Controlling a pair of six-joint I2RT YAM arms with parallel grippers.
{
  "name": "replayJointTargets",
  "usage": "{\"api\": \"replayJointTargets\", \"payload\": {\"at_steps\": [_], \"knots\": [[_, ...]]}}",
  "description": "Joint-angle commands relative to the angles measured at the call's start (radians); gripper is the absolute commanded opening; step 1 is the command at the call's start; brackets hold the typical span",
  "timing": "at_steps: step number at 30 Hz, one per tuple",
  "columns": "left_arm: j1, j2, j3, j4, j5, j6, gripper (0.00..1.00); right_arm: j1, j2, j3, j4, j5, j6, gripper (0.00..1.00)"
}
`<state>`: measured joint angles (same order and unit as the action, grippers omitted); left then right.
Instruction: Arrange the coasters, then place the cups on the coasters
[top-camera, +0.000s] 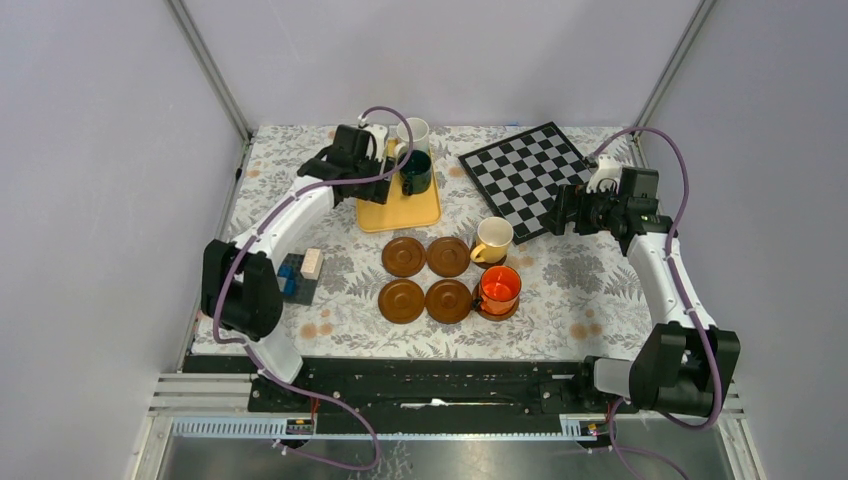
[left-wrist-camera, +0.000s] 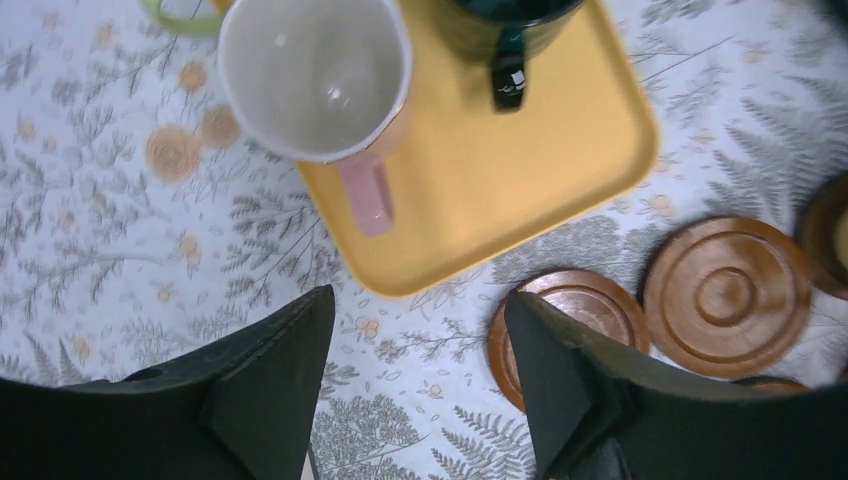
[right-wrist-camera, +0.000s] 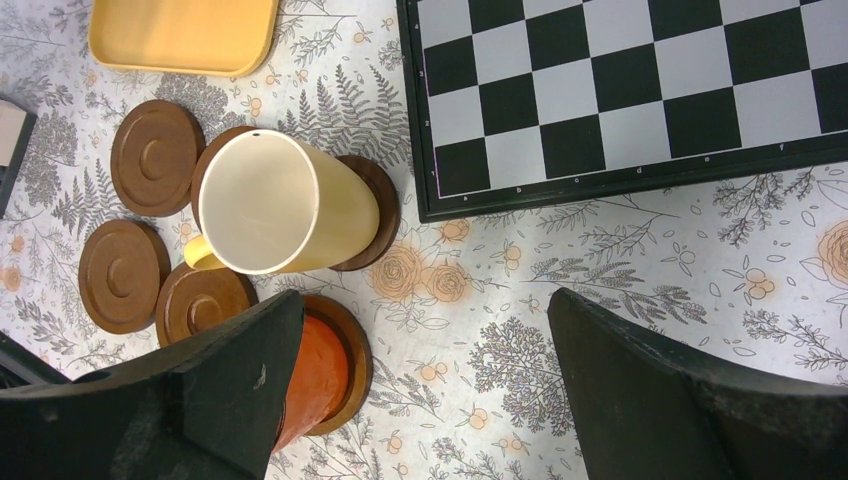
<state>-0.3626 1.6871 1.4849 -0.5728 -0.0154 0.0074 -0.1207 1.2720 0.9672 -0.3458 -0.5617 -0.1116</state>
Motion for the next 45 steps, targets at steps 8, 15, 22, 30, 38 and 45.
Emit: {"api": "replayJointTargets", "payload": {"at_steps": [8,15,22,30,38,45], "knots": [[0.015,0.091,-0.024,0.230,-0.207,-0.119,0.68,-0.004,-0.064,-0.006,0.028,-0.030,0.013,1.00],[0.029,0.184,0.016,0.249,-0.185,-0.129,0.65,-0.004,-0.067,-0.009,0.026,-0.021,0.006,1.00],[0.045,0.234,0.014,0.295,-0.191,-0.121,0.58,-0.004,-0.060,-0.013,0.028,-0.017,0.004,1.00],[0.067,0.278,0.018,0.316,-0.149,-0.106,0.48,-0.004,-0.057,-0.012,0.031,-0.014,0.003,1.00],[0.080,0.245,-0.014,0.327,-0.092,-0.079,0.26,-0.004,-0.051,-0.014,0.033,-0.012,0.002,1.00],[0.080,0.201,0.004,0.302,-0.079,-0.016,0.00,-0.004,-0.056,-0.016,0.032,-0.012,0.000,1.00]]}}
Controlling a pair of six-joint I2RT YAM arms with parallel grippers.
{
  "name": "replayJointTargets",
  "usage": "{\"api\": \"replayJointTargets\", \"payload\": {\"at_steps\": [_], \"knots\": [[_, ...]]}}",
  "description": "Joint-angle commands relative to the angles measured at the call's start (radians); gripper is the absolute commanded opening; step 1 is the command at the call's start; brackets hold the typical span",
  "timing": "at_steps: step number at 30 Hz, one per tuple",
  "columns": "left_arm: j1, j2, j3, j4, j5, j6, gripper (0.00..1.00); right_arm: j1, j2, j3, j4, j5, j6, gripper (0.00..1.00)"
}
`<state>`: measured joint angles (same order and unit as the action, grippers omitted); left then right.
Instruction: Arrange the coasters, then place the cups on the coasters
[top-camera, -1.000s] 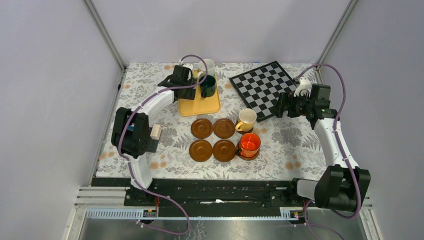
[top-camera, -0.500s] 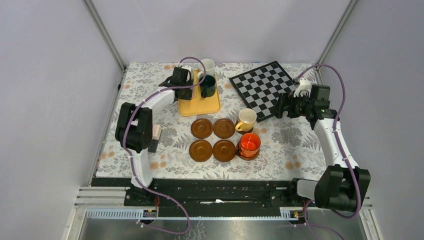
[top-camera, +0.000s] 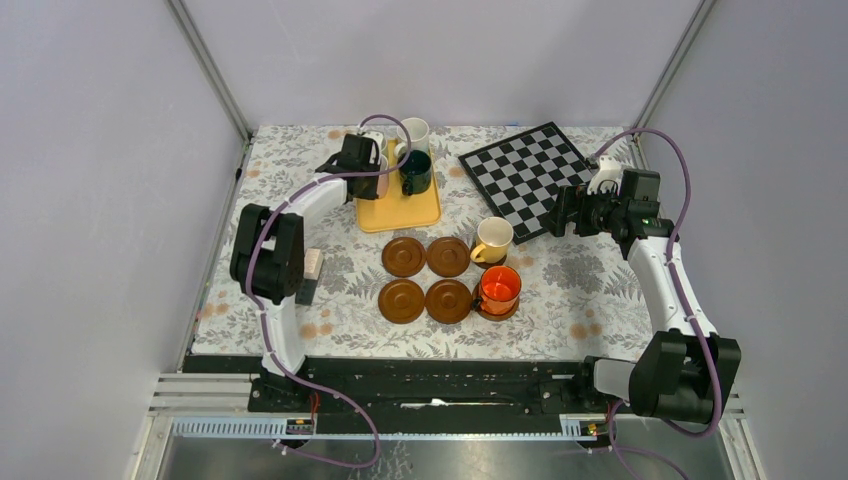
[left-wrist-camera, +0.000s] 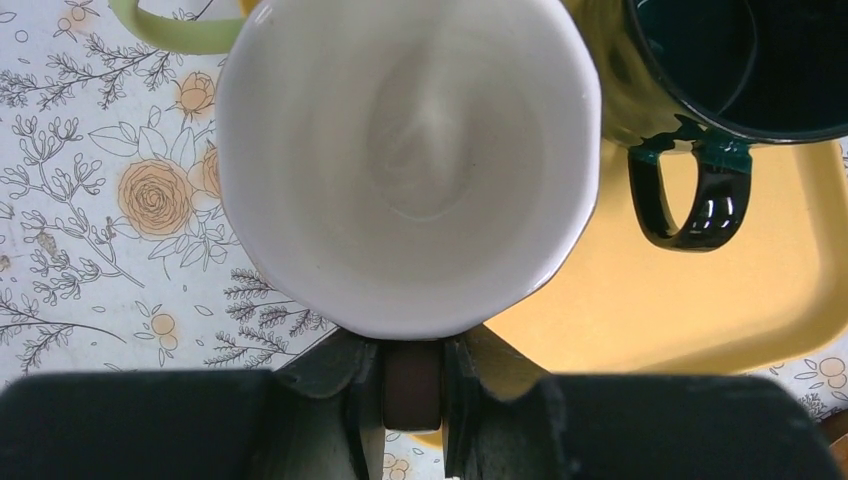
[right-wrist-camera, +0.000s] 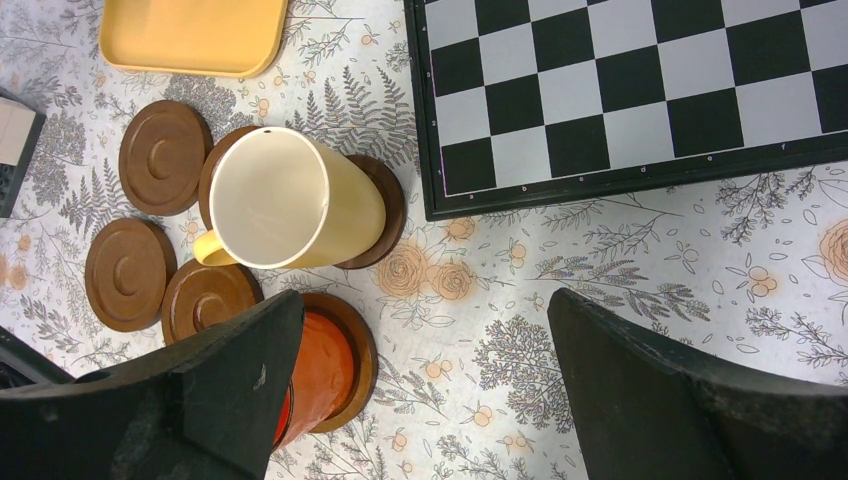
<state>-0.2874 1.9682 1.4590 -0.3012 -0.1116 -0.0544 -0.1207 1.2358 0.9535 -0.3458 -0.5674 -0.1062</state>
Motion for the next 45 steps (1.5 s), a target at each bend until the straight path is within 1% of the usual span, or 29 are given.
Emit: {"api": "replayJointTargets", "payload": {"at_steps": [1,7,11,16,18,22,27,36,45], "knots": [[0.005,-0.094,0.035,0.028,0.031,0.081,0.00,-0.004,-0.022,-0.002,0.032,-0.006,-0.005,1.00],[0.001,-0.234,-0.001,0.043,0.175,0.147,0.00,-0.004,-0.033,0.004,0.027,-0.015,0.001,1.00],[-0.015,-0.329,-0.053,0.033,0.273,0.140,0.00,-0.004,-0.040,0.006,0.026,-0.023,0.011,1.00],[-0.091,-0.449,-0.161,0.061,0.354,0.137,0.00,-0.004,-0.054,0.003,0.033,-0.037,0.028,1.00],[-0.137,-0.492,-0.228,0.090,0.351,0.149,0.00,-0.004,-0.056,-0.001,0.039,-0.040,0.030,1.00],[-0.228,-0.535,-0.305,0.121,0.303,0.156,0.00,-0.004,-0.053,-0.005,0.043,-0.037,0.030,1.00],[-0.300,-0.522,-0.353,0.148,0.286,0.098,0.00,-0.004,-0.055,-0.009,0.049,-0.013,0.025,1.00],[-0.437,-0.464,-0.396,0.221,0.206,0.107,0.00,-0.004,-0.047,-0.015,0.049,-0.011,0.023,1.00],[-0.475,-0.428,-0.413,0.244,0.199,0.108,0.00,-0.004,-0.048,-0.018,0.053,-0.013,0.023,0.99]]}}
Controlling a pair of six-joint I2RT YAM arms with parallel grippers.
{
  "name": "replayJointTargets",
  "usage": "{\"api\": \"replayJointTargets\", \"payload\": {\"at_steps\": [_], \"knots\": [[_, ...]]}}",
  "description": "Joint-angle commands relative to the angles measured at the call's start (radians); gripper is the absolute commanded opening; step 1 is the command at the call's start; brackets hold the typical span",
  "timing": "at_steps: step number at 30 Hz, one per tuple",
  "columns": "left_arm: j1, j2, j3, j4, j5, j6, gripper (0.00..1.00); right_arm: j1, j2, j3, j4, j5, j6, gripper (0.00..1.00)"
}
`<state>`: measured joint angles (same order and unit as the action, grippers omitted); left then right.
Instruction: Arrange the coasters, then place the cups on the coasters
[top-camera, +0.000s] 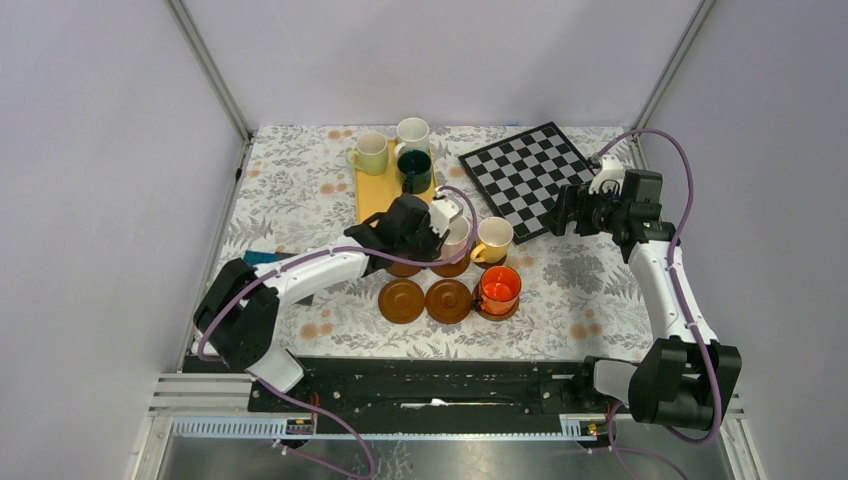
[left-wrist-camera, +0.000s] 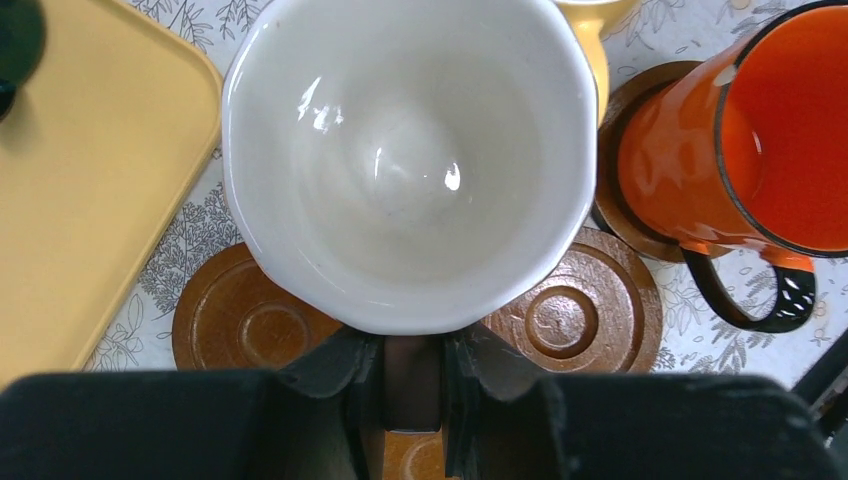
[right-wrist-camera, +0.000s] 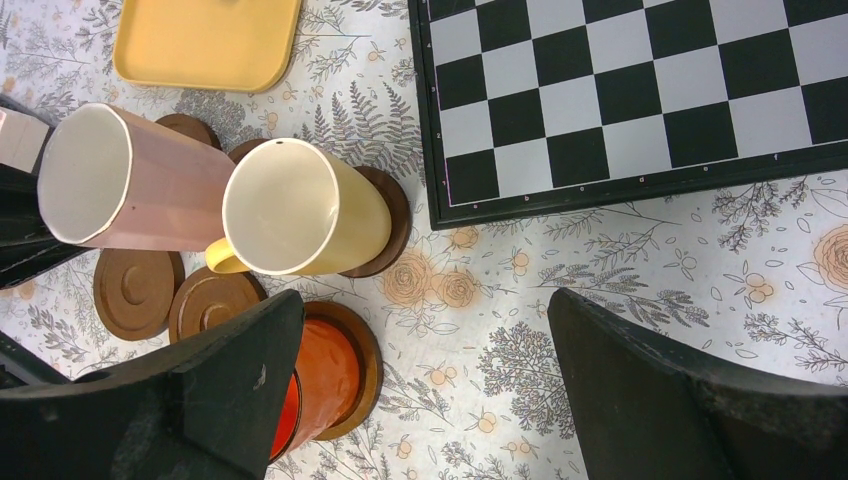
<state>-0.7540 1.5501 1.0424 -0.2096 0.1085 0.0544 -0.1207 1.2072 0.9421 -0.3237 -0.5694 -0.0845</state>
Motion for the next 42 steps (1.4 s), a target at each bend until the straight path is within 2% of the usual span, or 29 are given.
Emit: {"api": "replayJointTargets", "payload": {"at_steps": [1,6,29,34,40,42], "knots": [[-0.012,-0.006,-0.008,0.157,-0.019,-0.003,0.00,-0.004,-0.018,-0.005,0.030,-0.012,0.000,0.98],[-0.018,0.012,-0.019,0.164,-0.056,0.004,0.00,-0.004,-0.020,-0.008,0.030,-0.014,0.002,0.98],[-0.017,0.073,-0.021,0.180,-0.064,0.028,0.01,-0.004,-0.014,-0.006,0.032,-0.012,-0.002,0.98],[-0.018,0.060,-0.032,0.178,-0.069,0.025,0.12,-0.004,-0.010,-0.005,0.035,-0.010,0.000,0.98],[-0.017,0.049,-0.024,0.136,-0.073,0.030,0.18,-0.004,-0.010,-0.005,0.034,-0.010,0.002,0.98],[-0.018,0.041,-0.026,0.129,-0.075,0.032,0.23,-0.004,-0.010,-0.004,0.034,-0.011,0.001,0.98]]}}
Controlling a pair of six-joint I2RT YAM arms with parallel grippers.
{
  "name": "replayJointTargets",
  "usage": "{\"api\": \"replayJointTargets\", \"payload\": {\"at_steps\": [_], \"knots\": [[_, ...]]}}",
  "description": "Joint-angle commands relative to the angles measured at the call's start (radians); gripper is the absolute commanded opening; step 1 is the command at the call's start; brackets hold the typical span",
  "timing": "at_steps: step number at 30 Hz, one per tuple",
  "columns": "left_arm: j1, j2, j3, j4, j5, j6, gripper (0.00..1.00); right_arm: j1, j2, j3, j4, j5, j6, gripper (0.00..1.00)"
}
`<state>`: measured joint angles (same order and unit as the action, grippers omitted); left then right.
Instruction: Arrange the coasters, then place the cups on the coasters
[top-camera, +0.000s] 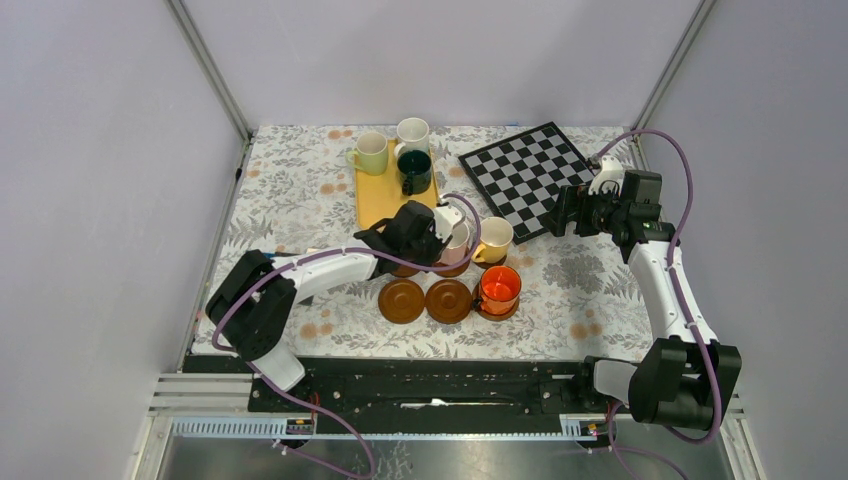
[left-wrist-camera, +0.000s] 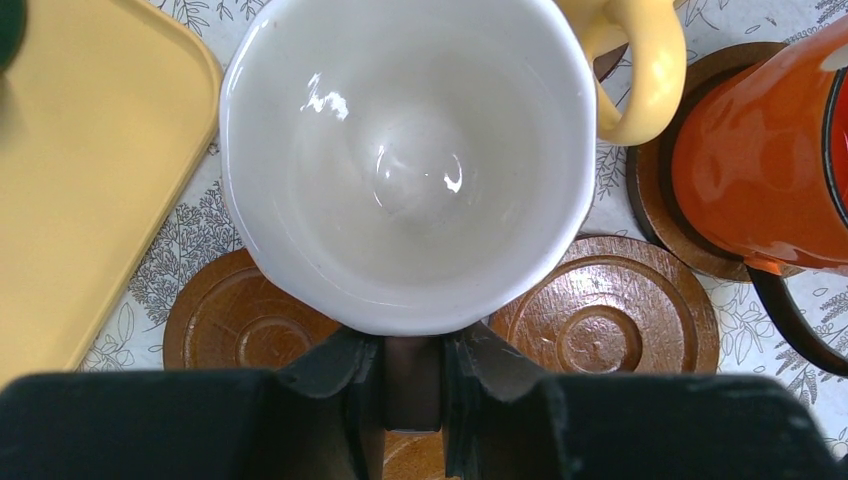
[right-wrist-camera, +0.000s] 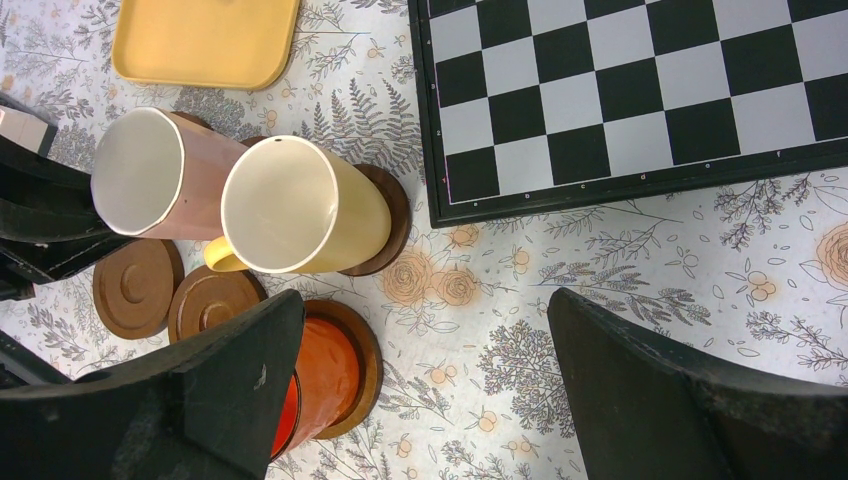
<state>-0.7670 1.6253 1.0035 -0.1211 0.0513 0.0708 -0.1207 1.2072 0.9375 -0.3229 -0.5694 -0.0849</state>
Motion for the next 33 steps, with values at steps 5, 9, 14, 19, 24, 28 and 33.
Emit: {"api": "replayJointTargets", "payload": {"at_steps": [5,9,14,19,24,28,33], "knots": [[-0.004,-0.047,0.010,0.014,-0.026,0.018,0.42,-0.004,-0.012,0.001,0.032,-0.011,0.001,0.98],[-0.003,-0.063,-0.004,0.013,-0.022,0.013,0.52,-0.004,-0.013,0.003,0.031,-0.011,0.003,0.98],[-0.004,-0.107,-0.002,-0.023,0.003,0.012,0.70,-0.004,-0.012,0.003,0.031,-0.012,0.003,0.98],[-0.002,-0.163,0.007,-0.135,0.079,0.014,0.99,-0.004,-0.011,0.004,0.030,-0.012,0.004,0.98],[0.045,-0.229,0.045,-0.269,0.206,0.021,0.99,-0.004,-0.011,0.003,0.031,-0.017,0.007,0.98],[0.121,-0.265,0.096,-0.327,0.297,0.021,0.99,-0.004,-0.009,0.006,0.031,-0.024,0.010,0.98],[0.270,-0.258,0.202,-0.306,0.324,0.001,0.99,-0.004,-0.009,0.005,0.032,-0.023,0.010,0.98]]}}
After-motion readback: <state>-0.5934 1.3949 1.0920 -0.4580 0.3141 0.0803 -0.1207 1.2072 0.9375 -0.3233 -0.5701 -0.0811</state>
